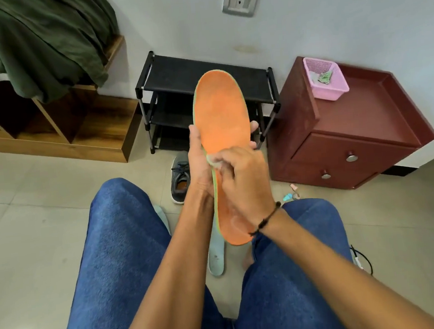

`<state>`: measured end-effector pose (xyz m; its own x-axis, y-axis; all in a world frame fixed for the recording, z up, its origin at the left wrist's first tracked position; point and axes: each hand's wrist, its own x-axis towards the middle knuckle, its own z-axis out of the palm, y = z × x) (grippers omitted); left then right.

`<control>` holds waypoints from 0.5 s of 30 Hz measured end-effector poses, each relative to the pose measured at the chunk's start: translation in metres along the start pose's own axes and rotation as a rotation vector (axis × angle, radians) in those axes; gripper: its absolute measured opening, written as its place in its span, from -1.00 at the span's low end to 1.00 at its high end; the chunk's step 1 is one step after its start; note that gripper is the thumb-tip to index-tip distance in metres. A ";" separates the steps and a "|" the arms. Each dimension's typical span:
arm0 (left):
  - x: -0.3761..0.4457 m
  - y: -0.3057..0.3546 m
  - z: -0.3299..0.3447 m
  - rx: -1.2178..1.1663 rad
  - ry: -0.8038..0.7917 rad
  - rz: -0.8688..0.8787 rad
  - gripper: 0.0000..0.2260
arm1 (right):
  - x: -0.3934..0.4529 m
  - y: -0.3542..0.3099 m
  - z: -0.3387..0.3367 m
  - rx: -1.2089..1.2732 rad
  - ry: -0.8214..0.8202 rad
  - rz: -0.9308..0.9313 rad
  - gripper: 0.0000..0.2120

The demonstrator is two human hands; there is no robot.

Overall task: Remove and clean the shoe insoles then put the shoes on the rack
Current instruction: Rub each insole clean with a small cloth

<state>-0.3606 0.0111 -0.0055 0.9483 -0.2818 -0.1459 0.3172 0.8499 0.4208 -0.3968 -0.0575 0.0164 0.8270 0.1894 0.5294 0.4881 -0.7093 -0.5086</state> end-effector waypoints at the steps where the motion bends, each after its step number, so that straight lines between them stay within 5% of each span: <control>1: 0.000 -0.001 -0.003 0.016 0.020 -0.003 -0.19 | -0.005 0.000 -0.003 0.042 -0.057 0.015 -0.79; 4: -0.004 0.000 0.005 0.003 0.030 -0.020 -0.21 | 0.011 0.011 -0.024 0.148 -0.194 0.075 -0.83; 9: -0.005 -0.004 0.019 0.122 0.113 0.057 -0.29 | 0.069 0.030 -0.034 -0.097 0.065 0.001 -0.80; 12: -0.003 -0.001 0.015 0.103 0.146 0.063 -0.40 | 0.064 0.028 -0.016 -0.130 0.024 -0.043 -0.82; 15: -0.006 0.006 0.015 0.020 0.118 0.035 -0.25 | 0.035 0.014 -0.009 -0.024 -0.037 -0.111 -0.86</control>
<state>-0.3643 0.0110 0.0112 0.9519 -0.1972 -0.2346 0.2855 0.8487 0.4452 -0.3636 -0.0665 0.0338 0.7783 0.2917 0.5560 0.5704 -0.6986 -0.4319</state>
